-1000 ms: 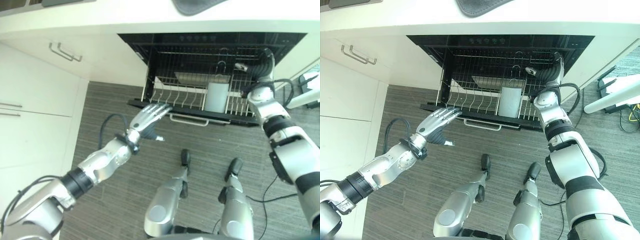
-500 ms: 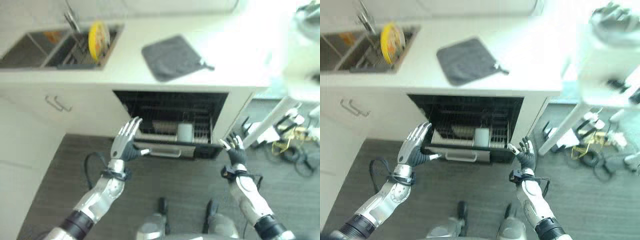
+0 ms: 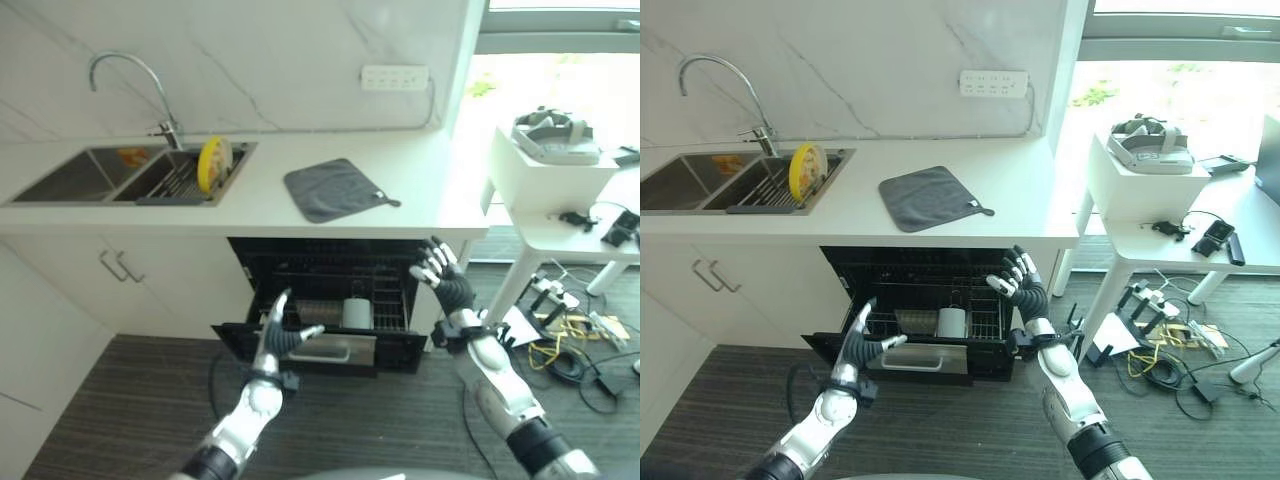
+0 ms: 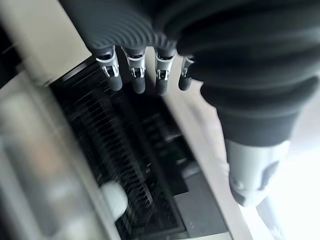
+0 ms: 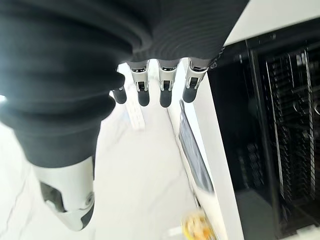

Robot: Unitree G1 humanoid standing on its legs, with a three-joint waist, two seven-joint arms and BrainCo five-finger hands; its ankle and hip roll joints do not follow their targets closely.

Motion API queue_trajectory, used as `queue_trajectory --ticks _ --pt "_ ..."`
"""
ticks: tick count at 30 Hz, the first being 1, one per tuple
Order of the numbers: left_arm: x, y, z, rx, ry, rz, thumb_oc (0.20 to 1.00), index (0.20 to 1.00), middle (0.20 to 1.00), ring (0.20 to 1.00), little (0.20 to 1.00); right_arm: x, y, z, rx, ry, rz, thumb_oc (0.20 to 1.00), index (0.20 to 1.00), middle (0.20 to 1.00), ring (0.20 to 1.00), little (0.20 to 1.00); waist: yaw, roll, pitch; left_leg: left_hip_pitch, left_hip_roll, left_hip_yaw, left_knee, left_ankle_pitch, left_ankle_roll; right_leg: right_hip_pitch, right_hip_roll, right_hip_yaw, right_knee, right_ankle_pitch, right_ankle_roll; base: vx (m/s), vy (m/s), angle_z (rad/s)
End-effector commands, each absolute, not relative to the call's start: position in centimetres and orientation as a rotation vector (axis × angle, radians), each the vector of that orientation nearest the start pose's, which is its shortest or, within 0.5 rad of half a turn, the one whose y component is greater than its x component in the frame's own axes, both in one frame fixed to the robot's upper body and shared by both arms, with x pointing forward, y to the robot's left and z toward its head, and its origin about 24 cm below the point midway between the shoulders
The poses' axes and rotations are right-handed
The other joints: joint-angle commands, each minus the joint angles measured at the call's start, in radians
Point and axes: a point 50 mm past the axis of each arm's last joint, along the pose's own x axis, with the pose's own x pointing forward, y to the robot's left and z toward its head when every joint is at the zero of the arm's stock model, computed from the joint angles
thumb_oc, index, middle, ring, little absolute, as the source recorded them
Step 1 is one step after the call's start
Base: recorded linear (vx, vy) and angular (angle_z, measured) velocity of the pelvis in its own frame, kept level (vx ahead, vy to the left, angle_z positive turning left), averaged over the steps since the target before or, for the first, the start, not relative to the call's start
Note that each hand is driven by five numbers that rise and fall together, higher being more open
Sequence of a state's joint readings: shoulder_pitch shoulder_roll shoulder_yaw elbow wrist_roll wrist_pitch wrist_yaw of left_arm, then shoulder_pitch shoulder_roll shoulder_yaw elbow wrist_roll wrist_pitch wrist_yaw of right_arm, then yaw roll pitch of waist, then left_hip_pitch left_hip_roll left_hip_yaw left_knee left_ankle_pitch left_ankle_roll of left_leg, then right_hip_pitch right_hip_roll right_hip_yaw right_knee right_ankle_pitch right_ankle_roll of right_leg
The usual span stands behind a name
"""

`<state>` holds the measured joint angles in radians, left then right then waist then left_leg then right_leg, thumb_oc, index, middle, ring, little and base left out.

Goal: Place the dishes in the dishwasher.

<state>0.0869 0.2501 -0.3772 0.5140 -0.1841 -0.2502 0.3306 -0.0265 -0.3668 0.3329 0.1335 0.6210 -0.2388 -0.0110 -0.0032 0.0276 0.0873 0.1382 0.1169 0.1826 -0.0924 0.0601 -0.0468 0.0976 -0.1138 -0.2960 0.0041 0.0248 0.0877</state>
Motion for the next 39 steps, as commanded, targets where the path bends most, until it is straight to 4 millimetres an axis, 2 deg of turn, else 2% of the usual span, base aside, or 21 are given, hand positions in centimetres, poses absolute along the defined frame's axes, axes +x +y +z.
queue_trajectory --ticks 1,3,8,11,12,16,20,22,23,24,26,27,28,30,32,33,34,36,37,38,39 --pt "21.4 18.3 -5.1 -0.009 0.271 0.097 1.0 1.0 1.0 1.0 1.0 26.3 -15.1 6.1 0.34 -0.13 0.32 1.0 1.0 1.0 1.0 1.0 -0.012 -0.055 0.041 0.057 -0.041 0.062 0.006 -0.042 -0.002 0.082 -0.015 0.03 -0.069 0.029 0.019 -0.03 -0.062 -0.1" --pt "20.7 18.8 -5.3 -0.101 0.269 0.109 1.0 1.0 1.0 1.0 1.0 25.6 -16.4 6.1 0.335 -0.153 0.297 1.0 1.0 1.0 1.0 1.0 -0.018 -0.06 0.037 0.053 -0.041 0.065 0.005 -0.042 -0.003 0.075 -0.015 0.033 -0.07 0.035 0.023 -0.04 -0.058 -0.07" --pt "22.9 19.3 -0.8 -0.129 0.079 0.012 1.0 1.0 1.0 1.0 1.0 25.0 -18.0 7.2 0.32 -0.235 0.317 1.0 1.0 1.0 1.0 1.0 -0.026 -0.058 0.041 0.044 -0.047 0.059 0.005 -0.046 0.001 0.066 -0.009 0.046 -0.078 0.039 0.022 -0.07 -0.009 -0.05" --pt "23.7 19.8 0.6 -0.082 0.034 0.01 1.0 1.0 1.0 1.0 1.0 25.2 -18.1 6.9 0.303 -0.22 0.31 1.0 1.0 1.0 1.0 1.0 -0.023 -0.055 0.031 0.044 -0.053 0.049 0.005 -0.05 0.002 0.07 -0.007 0.05 -0.084 0.039 0.022 0.0 0.0 0.0" --pt "28.5 17.0 12.3 -0.01 -0.409 -0.136 1.0 1.0 1.0 1.0 1.0 28.4 -16.3 12.8 0.286 -0.42 0.412 1.0 1.0 1.0 1.0 1.0 -0.009 -0.051 0.023 0.027 -0.12 -0.003 0.013 -0.073 0.029 0.052 0.057 0.094 -0.089 0.014 -0.011 0.0 0.0 0.0" --pt "28.5 17.0 12.2 -0.02 -0.391 -0.156 1.0 1.0 1.0 1.0 1.0 27.8 -16.7 13.4 0.28 -0.455 0.375 1.0 1.0 1.0 1.0 1.0 -0.016 -0.046 0.016 0.026 -0.125 -0.024 0.01 -0.07 0.029 0.056 0.067 0.111 -0.091 0.011 -0.013 0.04 -0.028 0.01" --pt "28.3 17.1 11.4 -0.031 -0.345 -0.143 1.0 1.0 1.0 1.0 1.0 27.6 -17.1 12.4 0.271 -0.38 0.309 1.0 1.0 1.0 1.0 1.0 -0.022 -0.046 0.01 0.029 -0.132 -0.033 0.022 -0.076 0.033 0.057 0.075 0.131 -0.09 0.008 -0.019 0.06 -0.044 0.07" --pt "27.9 17.2 11.2 -0.033 -0.342 -0.141 1.0 1.0 1.0 1.0 1.0 27.2 -18.0 12.0 0.244 -0.361 0.291 1.0 1.0 1.0 1.0 1.0 -0.032 -0.057 0.021 -0.007 -0.149 0.022 0.161 -0.123 0.029 0.047 0.056 0.136 -0.091 0.017 -0.023 0.01 0.012 0.05" --pt "27.8 16.9 11.1 -0.031 -0.341 -0.163 1.0 1.0 1.0 1.0 1.0 26.9 -18.8 12.4 0.235 -0.382 0.255 1.0 1.0 1.0 1.0 1.0 -0.036 -0.07 0.041 -0.08 -0.112 0.057 0.305 -0.099 0.003 0.036 0.035 0.119 -0.091 0.03 -0.029 -0.09 0.219 0.43" --pt "27.9 16.6 11.1 -0.035 -0.339 -0.173 1.0 1.0 1.0 1.0 1.0 27.2 -19.1 12.7 0.242 -0.384 0.227 1.0 1.0 1.0 1.0 1.0 -0.04 -0.07 0.05 -0.091 -0.071 0.05 0.319 -0.078 -0.014 0.029 0.026 0.115 -0.091 0.037 -0.029 -0.09 0.405 0.58" --pt "28.0 16.5 10.8 -0.063 -0.322 -0.172 1.0 1.0 1.0 1.0 1.0 27.7 -19.3 13.0 0.268 -0.397 0.204 1.0 1.0 1.0 1.0 1.0 -0.046 -0.057 0.052 -0.059 -0.011 0.007 0.242 -0.032 -0.038 0.029 0.014 0.136 -0.09 0.039 -0.019 0.02 0.571 0.36" --pt "27.9 16.6 10.6 -0.076 -0.312 -0.163 1.0 1.0 1.0 1.0 1.0 27.6 -19.4 13.2 0.272 -0.4 0.188 1.0 1.0 1.0 1.0 1.0 -0.048 -0.045 0.049 -0.028 0.028 -0.023 0.151 0.01 -0.053 0.031 -0.001 0.152 -0.091 0.041 -0.004 0.07 0.701 -0.04" --pt "27.8 16.7 10.5 -0.074 -0.309 -0.156 1.0 1.0 1.0 1.0 1.0 27.6 -19.7 13.5 0.261 -0.406 0.174 1.0 1.0 1.0 1.0 1.0 -0.051 -0.041 0.046 -0.013 0.051 -0.037 0.102 0.021 -0.059 0.029 -0.02 0.16 -0.091 0.044 0.009 0.05 0.779 -0.17" --pt "28.0 16.8 10.6 -0.07 -0.315 -0.166 1.0 1.0 1.0 1.0 1.0 27.4 -20.9 14.4 0.251 -0.448 0.133 1.0 1.0 1.0 1.0 1.0 -0.071 -0.031 0.046 0.019 0.073 0.013 0.032 0.005 -0.069 0.022 -0.082 0.136 -0.088 0.058 0.052 -0.01 0.712 -0.01" --pt "28.2 16.2 10.7 -0.049 -0.318 -0.191 1.0 1.0 1.0 1.0 1.0 27.0 -21.9 14.8 0.252 -0.49 0.058 1.0 1.0 1.0 1.0 1.0 -0.09 -0.021 0.047 0.023 0.064 0.078 0.006 -0.001 -0.07 0.012 -0.15 0.084 -0.075 0.082 0.098 -0.03 0.651 0.21" --pt "28.3 16.0 11.0 -0.032 -0.325 -0.194 1.0 1.0 1.0 1.0 1.0 26.7 -22.2 14.7 0.269 -0.496 0.032 1.0 1.0 1.0 1.0 1.0 -0.082 -0.021 0.055 0.012 0.038 0.053 0.005 -0.011 -0.057 0.006 -0.181 0.076 -0.058 0.096 0.111 -0.02 0.725 0.61" --pt "28.4 15.8 10.9 -0.01 -0.315 -0.189 1.0 1.0 1.0 1.0 1.0 26.3 -22.4 14.1 0.279 -0.484 0.017 1.0 1.0 1.0 1.0 1.0 -0.074 -0.023 0.063 0.005 -0.008 0.031 0.006 -0.026 -0.026 -0.005 -0.217 0.063 -0.013 0.107 0.107 0.02 0.673 0.63" --pt "28.2 16.7 10.7 0.007 -0.303 -0.153 1.0 1.0 1.0 1.0 1.0 25.9 -22.5 13.5 0.274 -0.463 0.029 1.0 1.0 1.0 1.0 1.0 -0.059 -0.025 0.072 0.012 -0.055 0.051 0.011 -0.044 0.007 -0.04 -0.234 0.009 0.095 0.134 0.096 0.03 0.581 0.63" --pt "27.9 17.6 10.6 0.012 -0.304 -0.129 1.0 1.0 1.0 1.0 1.0 25.7 -22.4 13.3 0.283 -0.462 0.035 1.0 1.0 1.0 1.0 1.0 -0.048 -0.021 0.078 0.017 -0.061 0.073 0.007 -0.044 0.019 -0.063 -0.224 -0.015 0.188 0.131 0.093 0.0 0.44 0.26" --pt "27.7 18.2 10.7 0.019 -0.307 -0.117 1.0 1.0 1.0 1.0 1.0 25.6 -22.4 13.2 0.296 -0.46 0.036 1.0 1.0 1.0 1.0 1.0 -0.045 -0.018 0.08 0.016 -0.063 0.084 0.006 -0.047 0.028 -0.082 -0.195 -0.01 0.249 0.092 0.083 0.07 0.466 -0.13" --pt "27.5 19.0 11.0 0.032 -0.334 -0.112 1.0 1.0 1.0 1.0 1.0 24.9 -22.6 12.7 0.299 -0.451 0.035 1.0 1.0 1.0 1.0 1.0 -0.064 -0.032 0.083 0.006 -0.103 0.08 0.006 -0.064 0.067 -0.097 0.005 0.026 0.288 -0.006 0.048 0.09 0.34 -0.28"
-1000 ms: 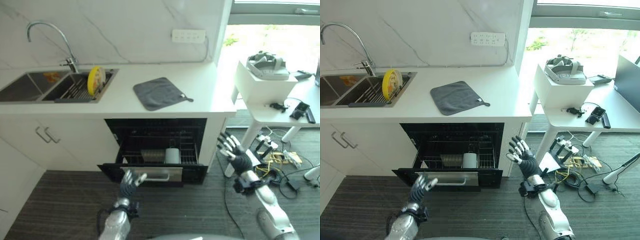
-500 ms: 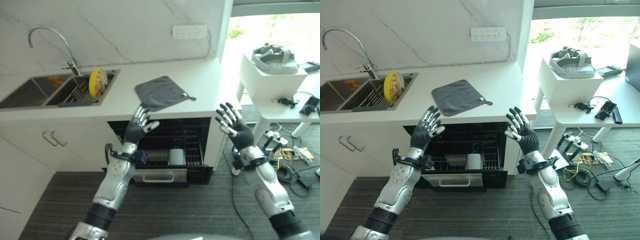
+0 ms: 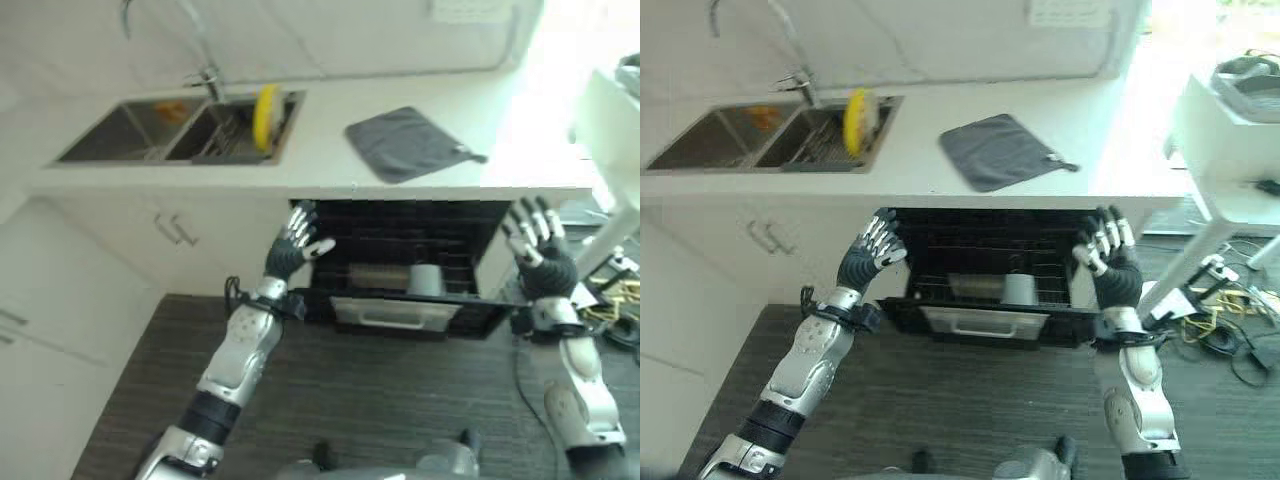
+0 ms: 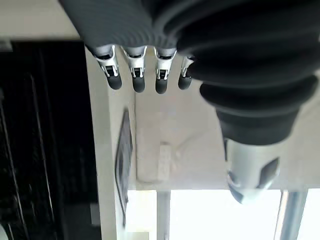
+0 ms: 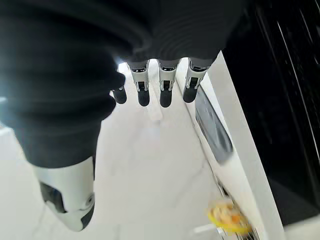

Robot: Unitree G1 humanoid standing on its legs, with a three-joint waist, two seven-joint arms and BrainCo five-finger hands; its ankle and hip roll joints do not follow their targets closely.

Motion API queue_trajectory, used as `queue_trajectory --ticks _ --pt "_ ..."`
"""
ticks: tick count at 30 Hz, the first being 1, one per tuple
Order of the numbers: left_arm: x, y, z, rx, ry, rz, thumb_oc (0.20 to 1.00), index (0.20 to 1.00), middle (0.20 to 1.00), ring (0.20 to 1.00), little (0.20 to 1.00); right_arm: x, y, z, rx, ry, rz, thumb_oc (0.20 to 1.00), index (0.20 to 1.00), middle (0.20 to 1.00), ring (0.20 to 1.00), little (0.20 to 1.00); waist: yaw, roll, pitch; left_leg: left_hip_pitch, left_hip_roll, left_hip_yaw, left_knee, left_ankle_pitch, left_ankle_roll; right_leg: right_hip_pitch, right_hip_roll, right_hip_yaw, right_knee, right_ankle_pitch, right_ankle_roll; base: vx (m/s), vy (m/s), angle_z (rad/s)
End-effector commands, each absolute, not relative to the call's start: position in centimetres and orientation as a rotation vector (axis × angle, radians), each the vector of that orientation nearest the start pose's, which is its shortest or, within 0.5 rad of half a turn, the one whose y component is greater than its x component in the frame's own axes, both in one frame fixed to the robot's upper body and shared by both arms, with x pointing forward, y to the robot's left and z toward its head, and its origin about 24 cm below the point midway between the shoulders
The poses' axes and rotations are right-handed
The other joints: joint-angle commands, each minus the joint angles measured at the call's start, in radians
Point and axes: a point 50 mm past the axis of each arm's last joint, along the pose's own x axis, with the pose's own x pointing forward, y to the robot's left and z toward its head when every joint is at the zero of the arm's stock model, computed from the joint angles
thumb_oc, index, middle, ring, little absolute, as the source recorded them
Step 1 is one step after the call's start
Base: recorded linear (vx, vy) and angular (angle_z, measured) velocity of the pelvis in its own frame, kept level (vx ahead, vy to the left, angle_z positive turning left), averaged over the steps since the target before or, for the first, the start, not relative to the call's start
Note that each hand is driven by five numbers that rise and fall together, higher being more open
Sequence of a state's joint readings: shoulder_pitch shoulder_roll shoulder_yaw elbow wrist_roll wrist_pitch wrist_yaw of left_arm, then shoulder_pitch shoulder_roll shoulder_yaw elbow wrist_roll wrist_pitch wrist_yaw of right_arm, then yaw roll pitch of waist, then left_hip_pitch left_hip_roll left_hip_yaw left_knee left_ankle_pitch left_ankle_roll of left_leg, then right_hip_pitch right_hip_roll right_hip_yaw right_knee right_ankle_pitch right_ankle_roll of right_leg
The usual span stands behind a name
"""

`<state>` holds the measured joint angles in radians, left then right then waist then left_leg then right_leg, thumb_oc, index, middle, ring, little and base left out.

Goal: Place the dishes in the dishwasher.

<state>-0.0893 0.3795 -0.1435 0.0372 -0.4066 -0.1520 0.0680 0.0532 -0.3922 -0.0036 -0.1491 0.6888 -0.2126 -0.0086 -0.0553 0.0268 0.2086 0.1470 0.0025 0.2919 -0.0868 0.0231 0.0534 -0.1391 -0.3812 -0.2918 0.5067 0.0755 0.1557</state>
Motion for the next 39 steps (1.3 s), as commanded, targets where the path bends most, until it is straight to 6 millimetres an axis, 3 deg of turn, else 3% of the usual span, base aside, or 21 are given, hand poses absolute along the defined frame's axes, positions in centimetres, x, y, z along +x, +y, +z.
queue_trajectory --ticks 1,3,5,7,9,10,11,13,14,16,17,19,20,24,27,29,31,32,34,36,39 --pt "27.4 19.0 11.1 0.031 -0.341 -0.111 1.0 1.0 1.0 1.0 1.0 24.8 -22.5 12.5 0.297 -0.447 0.043 1.0 1.0 1.0 1.0 1.0 -0.013 -0.037 -0.039 -0.004 0.0 -0.026 0.0 -0.03 -0.03 0.14 0.3 0.013 -0.223 -0.059 -0.025 0.1 0.278 0.29" --pt "27.2 18.9 11.2 0.032 -0.358 -0.108 1.0 1.0 1.0 1.0 1.0 24.8 -22.3 12.5 0.303 -0.456 0.059 1.0 1.0 1.0 1.0 1.0 -0.016 -0.052 -0.036 0.001 -0.033 -0.03 0.0 -0.042 -0.027 0.122 0.361 0.005 -0.267 -0.046 -0.039 0.05 0.047 0.64" --pt "27.4 18.5 11.2 0.041 -0.347 -0.139 1.0 1.0 1.0 1.0 1.0 24.6 -22.6 12.4 0.318 -0.476 0.025 1.0 1.0 1.0 1.0 1.0 -0.036 -0.056 -0.038 0.002 -0.055 -0.075 0.015 -0.053 -0.019 0.127 0.4 0.074 -0.33 -0.075 -0.074 0.08 -0.071 0.66" --pt "27.1 17.9 10.9 0.021 -0.349 -0.171 1.0 1.0 1.0 1.0 1.0 24.9 -22.6 12.7 0.322 -0.495 0.012 1.0 1.0 1.0 1.0 1.0 -0.015 -0.06 -0.044 -0.017 -0.06 -0.049 0.137 -0.094 -0.032 0.179 0.374 0.03 -0.389 -0.104 -0.101 0.08 -0.049 0.92" --pt "27.0 17.5 11.0 0.028 -0.358 -0.177 1.0 1.0 1.0 1.0 1.0 25.1 -22.7 12.9 0.291 -0.504 -0.007 1.0 1.0 1.0 1.0 1.0 -0.018 -0.067 -0.03 -0.059 -0.042 -0.027 0.335 -0.1 -0.062 0.212 0.362 0.051 -0.42 -0.106 -0.127 0.07 0.02 0.35" --pt "26.9 17.6 11.0 0.019 -0.354 -0.169 1.0 1.0 1.0 1.0 1.0 25.1 -22.7 12.8 0.285 -0.501 -0.007 1.0 1.0 1.0 1.0 1.0 -0.012 -0.069 -0.023 -0.086 -0.026 -0.032 0.433 -0.079 -0.083 0.228 0.358 0.052 -0.427 -0.109 -0.137 0.11 0.098 0.32" --pt "26.8 18.3 10.8 -0.011 -0.347 -0.134 1.0 1.0 1.0 1.0 1.0 25.4 -22.4 12.7 0.279 -0.483 0.005 1.0 1.0 1.0 1.0 1.0 -0.001 -0.077 -0.013 -0.189 0.0 -0.093 0.608 -0.016 -0.115 0.246 0.35 0.099 -0.443 -0.098 -0.154 0.17 0.223 0.03" --pt "26.6 19.1 10.5 0.016 -0.346 -0.094 1.0 1.0 1.0 1.0 1.0 25.7 -21.6 12.5 0.263 -0.457 0.03 1.0 1.0 1.0 1.0 1.0 0.004 -0.069 -0.024 -0.196 0.031 -0.148 0.504 -0.013 -0.104 0.241 0.353 0.168 -0.439 -0.097 -0.144 0.28 0.45 -0.84" --pt "26.0 19.7 10.4 0.036 -0.347 -0.075 1.0 1.0 1.0 1.0 1.0 26.0 -21.5 12.7 0.25 -0.439 0.044 1.0 1.0 1.0 1.0 1.0 0.014 -0.05 -0.032 -0.159 0.077 -0.214 0.276 0.046 -0.121 0.243 0.36 0.22 -0.434 -0.113 -0.131 0.34 0.606 -1.52" --pt "25.7 20.2 10.4 0.012 -0.363 -0.045 1.0 1.0 1.0 1.0 1.0 26.4 -21.6 13.0 0.23 -0.441 0.053 1.0 1.0 1.0 1.0 1.0 0.034 -0.038 -0.033 -0.169 0.125 -0.306 0.116 0.117 -0.152 0.27 0.346 0.285 -0.453 -0.127 -0.122 0.32 0.621 -0.91" --pt "25.7 20.2 10.5 -0.003 -0.384 -0.042 1.0 1.0 1.0 1.0 1.0 26.4 -21.7 13.1 0.226 -0.446 0.051 1.0 1.0 1.0 1.0 1.0 0.034 -0.037 -0.034 -0.172 0.136 -0.301 0.094 0.127 -0.159 0.279 0.338 0.29 -0.459 -0.131 -0.117 0.21 0.52 -0.4" --pt "26.2 19.9 10.5 -0.014 -0.383 -0.068 1.0 1.0 1.0 1.0 1.0 26.1 -22.2 13.3 0.222 -0.459 0.03 1.0 1.0 1.0 1.0 1.0 0.004 -0.031 -0.043 -0.163 0.16 -0.194 0.057 0.105 -0.163 0.287 0.301 0.258 -0.462 -0.138 -0.093 0.17 0.516 -0.47" --pt "26.5 19.5 10.2 -0.005 -0.367 -0.09 1.0 1.0 1.0 1.0 1.0 25.9 -22.5 13.2 0.227 -0.45 0.012 1.0 1.0 1.0 1.0 1.0 -0.011 -0.027 -0.049 -0.141 0.156 -0.168 0.037 0.098 -0.16 0.285 0.281 0.246 -0.453 -0.139 -0.079 0.18 0.495 -0.31" --pt "27.5 17.9 10.6 0.053 -0.358 -0.137 1.0 1.0 1.0 1.0 1.0 25.3 -22.4 12.2 0.271 -0.415 0.012 1.0 1.0 1.0 1.0 1.0 -0.033 -0.012 -0.054 -0.075 0.069 -0.215 0.004 0.049 -0.105 0.229 0.229 0.251 -0.399 -0.108 -0.043 0.19 0.423 -0.22" --pt "27.2 18.7 10.4 0.064 -0.334 -0.121 1.0 1.0 1.0 1.0 1.0 25.0 -22.1 11.5 0.303 -0.39 0.027 1.0 1.0 1.0 1.0 1.0 -0.026 -0.015 -0.055 -0.049 0.034 -0.168 0.0 0.015 -0.066 0.193 0.208 0.181 -0.37 -0.072 -0.03 0.09 0.221 -0.19" --pt "26.8 19.2 10.2 0.092 -0.329 -0.105 1.0 1.0 1.0 1.0 1.0 25.2 -21.0 11.2 0.314 -0.381 0.065 1.0 1.0 1.0 1.0 1.0 0.002 -0.018 -0.039 -0.034 0.045 -0.087 0.0 0.004 -0.06 0.163 0.198 0.071 -0.284 -0.051 -0.018 -0.02 0.102 -0.78" --pt "26.7 19.2 10.4 0.104 -0.341 -0.109 1.0 1.0 1.0 1.0 1.0 25.5 -20.5 11.4 0.32 -0.388 0.07 1.0 1.0 1.0 1.0 1.0 0.019 -0.024 -0.025 -0.036 0.043 -0.049 0.0 -0.006 -0.047 0.145 0.239 0.039 -0.232 -0.08 -0.02 -0.08 0.025 -1.57" --pt "26.5 19.4 10.5 0.106 -0.347 -0.1 1.0 1.0 1.0 1.0 1.0 25.6 -20.3 11.4 0.324 -0.392 0.078 1.0 1.0 1.0 1.0 1.0 0.038 -0.031 -0.024 -0.041 0.039 -0.017 0.0 -0.006 -0.042 0.153 0.266 -0.019 -0.227 -0.098 -0.031 -0.03 -0.032 -1.22" --pt "26.1 19.7 10.4 0.106 -0.345 -0.08 1.0 1.0 1.0 1.0 1.0 25.9 -19.8 11.3 0.327 -0.394 0.095 1.0 1.0 1.0 1.0 1.0 0.065 -0.043 -0.018 -0.027 0.031 0.006 0.0 -0.02 -0.053 0.183 0.25 -0.081 -0.263 -0.111 -0.026 -0.01 -0.112 -0.94" --pt "26.1 19.6 10.3 0.094 -0.342 -0.089 1.0 1.0 1.0 1.0 1.0 26.0 -19.8 11.5 0.324 -0.403 0.076 1.0 1.0 1.0 1.0 1.0 0.061 -0.047 -0.007 -0.029 0.029 0.007 0.011 -0.002 -0.058 0.208 0.3 -0.057 -0.34 -0.128 -0.065 -0.05 -0.169 -0.74" --pt "25.8 19.1 9.8 0.088 -0.342 -0.083 1.0 1.0 1.0 1.0 1.0 26.3 -19.6 11.5 0.31 -0.402 0.077 1.0 1.0 1.0 1.0 1.0 0.062 -0.051 -0.015 -0.035 0.026 0.016 0.021 0.004 -0.072 0.247 0.322 -0.051 -0.43 -0.122 -0.083 0.0 -0.148 -0.2"
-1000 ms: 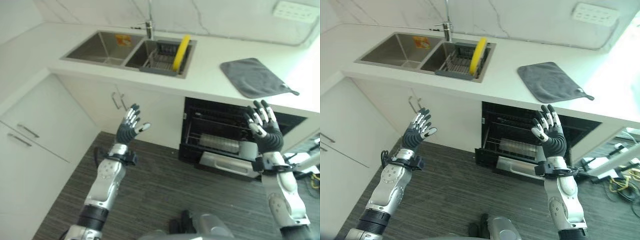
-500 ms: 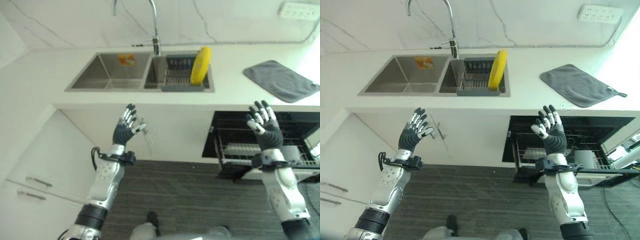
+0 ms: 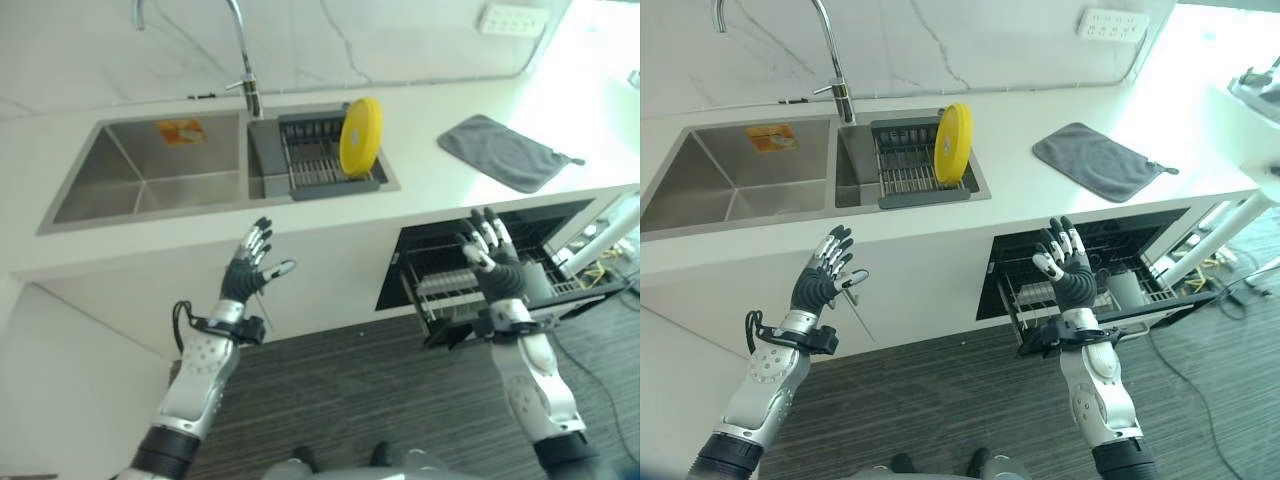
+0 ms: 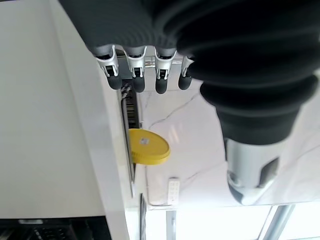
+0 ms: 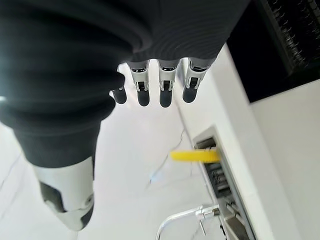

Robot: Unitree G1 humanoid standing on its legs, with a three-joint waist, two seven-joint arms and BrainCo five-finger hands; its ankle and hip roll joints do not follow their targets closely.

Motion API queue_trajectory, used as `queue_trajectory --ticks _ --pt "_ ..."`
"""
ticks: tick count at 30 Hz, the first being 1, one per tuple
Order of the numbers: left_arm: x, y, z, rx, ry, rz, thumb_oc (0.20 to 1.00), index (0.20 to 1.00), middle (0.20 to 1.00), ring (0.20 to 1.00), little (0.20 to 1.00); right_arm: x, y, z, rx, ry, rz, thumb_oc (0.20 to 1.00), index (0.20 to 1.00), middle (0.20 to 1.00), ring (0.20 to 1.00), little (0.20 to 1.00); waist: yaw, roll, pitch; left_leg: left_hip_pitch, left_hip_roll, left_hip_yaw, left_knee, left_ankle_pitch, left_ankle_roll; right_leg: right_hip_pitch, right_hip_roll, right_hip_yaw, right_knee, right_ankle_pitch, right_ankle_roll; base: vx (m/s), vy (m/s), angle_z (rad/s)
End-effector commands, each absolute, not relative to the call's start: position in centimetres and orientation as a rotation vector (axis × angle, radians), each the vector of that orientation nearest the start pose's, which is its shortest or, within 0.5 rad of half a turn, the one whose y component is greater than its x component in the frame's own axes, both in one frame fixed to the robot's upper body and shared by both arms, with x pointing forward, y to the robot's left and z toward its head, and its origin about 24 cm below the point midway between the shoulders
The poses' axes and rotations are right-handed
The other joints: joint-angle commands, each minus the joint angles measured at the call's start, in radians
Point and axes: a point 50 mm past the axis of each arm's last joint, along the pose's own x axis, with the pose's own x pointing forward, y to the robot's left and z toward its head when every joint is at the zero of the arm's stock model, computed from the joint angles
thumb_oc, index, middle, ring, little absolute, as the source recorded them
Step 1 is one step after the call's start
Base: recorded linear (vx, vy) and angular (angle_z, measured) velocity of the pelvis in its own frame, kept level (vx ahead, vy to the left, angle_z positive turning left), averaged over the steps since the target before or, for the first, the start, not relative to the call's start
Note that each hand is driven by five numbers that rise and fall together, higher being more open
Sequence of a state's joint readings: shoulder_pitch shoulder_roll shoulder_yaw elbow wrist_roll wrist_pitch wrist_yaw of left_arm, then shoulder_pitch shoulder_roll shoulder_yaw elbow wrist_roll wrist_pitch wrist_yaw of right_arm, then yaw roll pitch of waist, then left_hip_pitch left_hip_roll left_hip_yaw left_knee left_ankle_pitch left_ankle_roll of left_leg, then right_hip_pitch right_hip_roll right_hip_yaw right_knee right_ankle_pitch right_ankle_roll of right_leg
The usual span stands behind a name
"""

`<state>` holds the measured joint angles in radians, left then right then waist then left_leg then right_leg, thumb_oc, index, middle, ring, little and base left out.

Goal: Place the dishes in the dishwasher.

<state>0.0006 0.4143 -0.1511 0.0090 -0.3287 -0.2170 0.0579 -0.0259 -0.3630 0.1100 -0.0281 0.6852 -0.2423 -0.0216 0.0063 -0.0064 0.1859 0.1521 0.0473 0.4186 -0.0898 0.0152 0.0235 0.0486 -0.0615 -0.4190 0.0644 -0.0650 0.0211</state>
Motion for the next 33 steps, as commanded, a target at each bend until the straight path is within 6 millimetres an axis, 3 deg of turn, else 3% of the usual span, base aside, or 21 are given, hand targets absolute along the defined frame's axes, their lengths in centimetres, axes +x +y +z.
queue_trajectory --ticks 1,6,9,10,12,13,15,18,19,20,22,25,33 --pt "25.8 19.1 9.7 0.085 -0.339 -0.074 1.0 1.0 1.0 1.0 1.0 26.4 -19.6 11.6 0.308 -0.395 0.083 1.0 1.0 1.0 1.0 1.0 -0.001 -0.021 0.004 -0.044 -0.017 -0.107 0.034 0.01 -0.047 0.071 0.009 0.079 -0.014 0.027 0.047 0.0 -0.161 -0.19" --pt "25.8 19.3 9.4 0.067 -0.332 -0.051 1.0 1.0 1.0 1.0 1.0 26.1 -19.8 11.2 0.293 -0.378 0.076 1.0 1.0 1.0 1.0 1.0 -0.022 -0.026 -0.002 -0.049 -0.003 -0.098 0.09 -0.011 -0.057 0.086 0.02 0.101 -0.05 0.043 0.033 0.0 -0.137 -0.22" --pt "25.8 19.4 9.4 0.067 -0.336 -0.037 1.0 1.0 1.0 1.0 1.0 26.2 -20.0 11.2 0.284 -0.372 0.094 1.0 1.0 1.0 1.0 1.0 -0.031 -0.031 0.0 -0.058 0.002 -0.095 0.175 -0.053 -0.057 0.082 0.016 0.115 -0.048 0.047 0.02 -0.01 -0.133 -0.29" --pt "25.8 19.5 9.4 0.065 -0.337 -0.029 1.0 1.0 1.0 1.0 1.0 26.3 -20.1 11.2 0.279 -0.367 0.106 1.0 1.0 1.0 1.0 1.0 -0.033 -0.037 0.004 -0.076 0.01 -0.093 0.267 -0.069 -0.058 0.081 0.014 0.127 -0.043 0.045 0.008 -0.02 -0.228 -0.43" --pt "25.6 19.9 9.4 0.07 -0.333 -0.024 1.0 1.0 1.0 1.0 1.0 26.2 -20.0 10.7 0.275 -0.348 0.121 1.0 1.0 1.0 1.0 1.0 -0.02 -0.047 0.037 -0.197 0.043 -0.157 0.564 -0.008 -0.082 0.09 0.031 0.18 -0.021 0.041 -0.023 0.01 -0.279 -0.33" --pt "25.6 20.1 9.2 0.071 -0.324 -0.019 1.0 1.0 1.0 1.0 1.0 26.2 -19.7 10.3 0.281 -0.334 0.127 1.0 1.0 1.0 1.0 1.0 -0.01 -0.042 0.053 -0.231 0.019 -0.198 0.579 0.007 -0.081 0.098 0.043 0.212 -0.015 0.042 -0.023 0.06 -0.103 -0.39" --pt "25.0 20.3 8.9 0.066 -0.32 -0.002 1.0 1.0 1.0 1.0 1.0 26.4 -18.7 10.2 0.275 -0.329 0.15 1.0 1.0 1.0 1.0 1.0 0.023 -0.019 0.069 -0.303 -0.026 -0.259 0.44 0.108 -0.094 0.126 0.076 0.273 -0.024 0.032 -0.023 0.13 0.089 -0.55" --pt "24.5 20.8 8.7 0.052 -0.313 0.02 1.0 1.0 1.0 1.0 1.0 26.4 -18.3 10.3 0.249 -0.323 0.181 1.0 1.0 1.0 1.0 1.0 0.051 0.001 0.07 -0.321 0.014 -0.336 0.185 0.24 -0.131 0.168 0.09 0.314 -0.055 0.02 -0.019 0.18 0.129 -0.9" --pt "24.5 20.9 8.6 0.053 -0.312 0.022 1.0 1.0 1.0 1.0 1.0 26.4 -18.2 10.3 0.245 -0.324 0.186 1.0 1.0 1.0 1.0 1.0 0.053 0.002 0.069 -0.32 0.021 -0.345 0.171 0.247 -0.135 0.17 0.089 0.318 -0.057 0.018 -0.019 0.17 0.141 -0.67" --pt "24.4 21.0 8.5 0.054 -0.313 0.033 1.0 1.0 1.0 1.0 1.0 26.5 -18.1 10.5 0.225 -0.332 0.207 1.0 1.0 1.0 1.0 1.0 0.057 0.003 0.068 -0.309 0.038 -0.37 0.144 0.25 -0.14 0.171 0.084 0.331 -0.055 0.012 -0.017 0.13 0.149 -0.68" --pt "24.4 21.2 8.6 0.056 -0.318 0.044 1.0 1.0 1.0 1.0 1.0 26.8 -18.2 11.0 0.213 -0.344 0.218 1.0 1.0 1.0 1.0 1.0 0.059 -0.001 0.057 -0.27 0.043 -0.364 0.109 0.205 -0.13 0.166 0.07 0.337 -0.049 0.005 -0.008 0.13 0.152 -0.84" --pt "24.8 20.9 8.5 0.079 -0.311 0.014 1.0 1.0 1.0 1.0 1.0 26.6 -19.5 11.1 0.226 -0.35 0.173 1.0 1.0 1.0 1.0 1.0 0.04 0.002 0.041 -0.23 0.051 -0.297 0.093 0.158 -0.118 0.157 0.055 0.302 -0.015 -0.019 -0.003 0.21 0.165 -0.47" --pt "25.3 20.3 8.5 0.108 -0.289 -0.03 1.0 1.0 1.0 1.0 1.0 26.0 -20.2 10.4 0.243 -0.326 0.112 1.0 1.0 1.0 1.0 1.0 0.048 0.0 -0.008 -0.183 0.002 -0.305 0.02 0.128 -0.092 0.169 0.008 0.247 -0.036 -0.01 0.04 0.18 0.143 0.19"
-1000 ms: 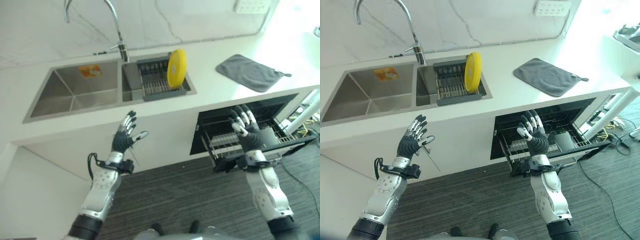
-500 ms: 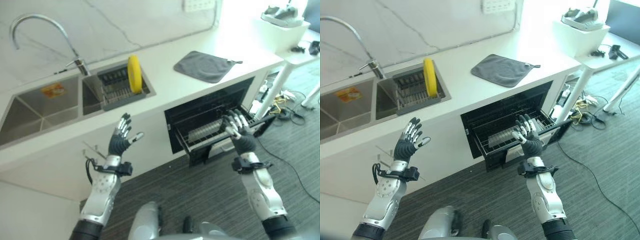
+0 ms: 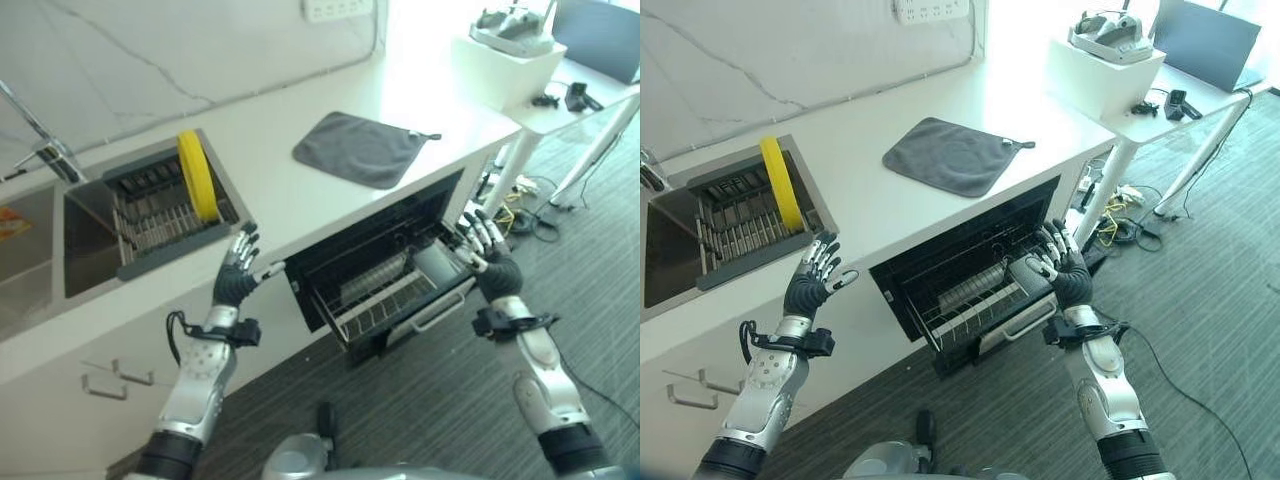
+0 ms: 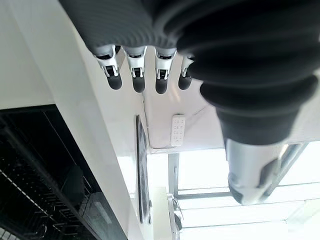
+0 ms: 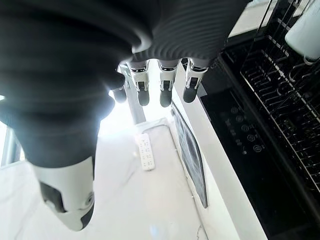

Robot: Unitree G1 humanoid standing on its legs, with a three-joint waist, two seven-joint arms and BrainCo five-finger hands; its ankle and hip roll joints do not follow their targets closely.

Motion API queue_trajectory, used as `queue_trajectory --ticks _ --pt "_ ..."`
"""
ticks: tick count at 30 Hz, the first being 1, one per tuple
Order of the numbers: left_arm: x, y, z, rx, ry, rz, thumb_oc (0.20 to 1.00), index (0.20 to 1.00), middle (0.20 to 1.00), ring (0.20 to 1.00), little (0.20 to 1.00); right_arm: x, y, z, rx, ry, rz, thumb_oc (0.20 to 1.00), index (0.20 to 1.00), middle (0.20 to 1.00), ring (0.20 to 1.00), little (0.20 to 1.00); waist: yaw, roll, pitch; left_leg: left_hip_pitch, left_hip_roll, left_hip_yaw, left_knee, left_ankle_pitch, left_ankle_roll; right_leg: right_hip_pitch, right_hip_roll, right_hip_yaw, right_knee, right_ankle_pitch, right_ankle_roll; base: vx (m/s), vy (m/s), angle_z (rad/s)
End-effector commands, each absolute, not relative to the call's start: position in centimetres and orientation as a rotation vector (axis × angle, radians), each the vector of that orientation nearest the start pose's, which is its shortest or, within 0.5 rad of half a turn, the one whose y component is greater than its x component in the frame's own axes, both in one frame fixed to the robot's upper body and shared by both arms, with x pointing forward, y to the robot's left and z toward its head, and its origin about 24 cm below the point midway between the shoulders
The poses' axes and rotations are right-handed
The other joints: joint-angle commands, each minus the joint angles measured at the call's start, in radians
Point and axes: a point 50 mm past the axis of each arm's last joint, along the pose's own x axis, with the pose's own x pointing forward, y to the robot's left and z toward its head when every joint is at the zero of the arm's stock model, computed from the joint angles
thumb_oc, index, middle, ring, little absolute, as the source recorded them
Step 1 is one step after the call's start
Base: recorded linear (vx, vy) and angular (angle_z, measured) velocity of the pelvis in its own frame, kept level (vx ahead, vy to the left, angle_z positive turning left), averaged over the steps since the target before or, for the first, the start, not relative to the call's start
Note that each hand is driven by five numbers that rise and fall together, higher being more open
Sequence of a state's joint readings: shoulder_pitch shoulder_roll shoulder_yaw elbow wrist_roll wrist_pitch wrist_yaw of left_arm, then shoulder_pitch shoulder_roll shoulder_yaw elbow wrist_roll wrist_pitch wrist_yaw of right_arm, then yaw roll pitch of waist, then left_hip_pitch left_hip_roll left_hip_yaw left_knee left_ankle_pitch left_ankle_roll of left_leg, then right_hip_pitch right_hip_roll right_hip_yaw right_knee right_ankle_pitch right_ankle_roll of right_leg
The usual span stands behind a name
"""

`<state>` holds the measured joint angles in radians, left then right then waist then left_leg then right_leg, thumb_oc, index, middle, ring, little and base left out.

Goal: Place the dishes in the dishwasher.

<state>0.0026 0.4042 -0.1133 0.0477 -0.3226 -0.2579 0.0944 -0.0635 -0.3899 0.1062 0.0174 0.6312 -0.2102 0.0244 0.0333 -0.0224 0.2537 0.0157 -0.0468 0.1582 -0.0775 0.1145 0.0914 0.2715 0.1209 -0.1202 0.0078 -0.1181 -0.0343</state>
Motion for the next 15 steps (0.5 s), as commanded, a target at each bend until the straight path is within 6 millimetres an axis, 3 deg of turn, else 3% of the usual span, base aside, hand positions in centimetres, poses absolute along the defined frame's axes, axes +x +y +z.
queue_trajectory --ticks 1,6,11,13,14,15 --pt "25.4 20.3 8.5 0.112 -0.288 -0.032 1.0 1.0 1.0 1.0 1.0 25.9 -20.3 10.3 0.242 -0.324 0.11 1.0 1.0 1.0 1.0 1.0 0.023 0.014 -0.079 -0.045 0.091 -0.045 0.006 0.023 -0.155 -0.054 -0.18 -0.057 0.018 0.045 0.101 0.13 0.127 0.01" --pt "25.3 20.5 8.7 0.131 -0.28 -0.05 1.0 1.0 1.0 1.0 1.0 25.8 -20.4 10.1 0.255 -0.323 0.09 1.0 1.0 1.0 1.0 1.0 0.046 0.003 -0.096 -0.033 0.062 -0.053 0.003 -0.007 -0.117 -0.061 -0.222 -0.092 0.034 0.049 0.133 0.08 0.118 0.07" --pt "25.4 20.4 9.0 0.177 -0.286 -0.072 1.0 1.0 1.0 1.0 1.0 25.9 -19.8 10.3 0.285 -0.35 0.087 1.0 1.0 1.0 1.0 1.0 0.049 -0.002 -0.097 -0.01 0.036 -0.046 -0.01 -0.028 -0.068 -0.134 -0.241 -0.097 0.199 0.102 0.175 0.04 0.052 -0.11" --pt "25.5 20.9 9.4 0.187 -0.294 -0.041 1.0 1.0 1.0 1.0 1.0 26.1 -19.3 10.5 0.299 -0.353 0.116 1.0 1.0 1.0 1.0 1.0 0.053 0.005 -0.088 0.003 0.047 -0.033 -0.01 -0.034 -0.075 -0.173 -0.253 -0.138 0.179 0.107 0.17 -0.03 -0.08 -0.49" --pt "25.6 21.6 9.5 0.191 -0.298 -0.007 1.0 1.0 1.0 1.0 1.0 26.4 -18.8 10.6 0.301 -0.349 0.149 1.0 1.0 1.0 1.0 1.0 0.04 0.025 -0.068 0.036 0.065 -0.028 -0.01 -0.048 -0.083 -0.252 -0.262 -0.132 0.226 0.137 0.168 -0.02 -0.197 -0.77" --pt "25.8 21.9 9.5 0.198 -0.293 -0.007 1.0 1.0 1.0 1.0 1.0 26.5 -18.9 10.6 0.296 -0.336 0.15 1.0 1.0 1.0 1.0 1.0 0.034 0.031 -0.062 0.034 0.078 -0.029 -0.005 -0.043 -0.097 -0.239 -0.227 -0.11 0.19 0.077 0.142 0.0 -0.218 -0.71"
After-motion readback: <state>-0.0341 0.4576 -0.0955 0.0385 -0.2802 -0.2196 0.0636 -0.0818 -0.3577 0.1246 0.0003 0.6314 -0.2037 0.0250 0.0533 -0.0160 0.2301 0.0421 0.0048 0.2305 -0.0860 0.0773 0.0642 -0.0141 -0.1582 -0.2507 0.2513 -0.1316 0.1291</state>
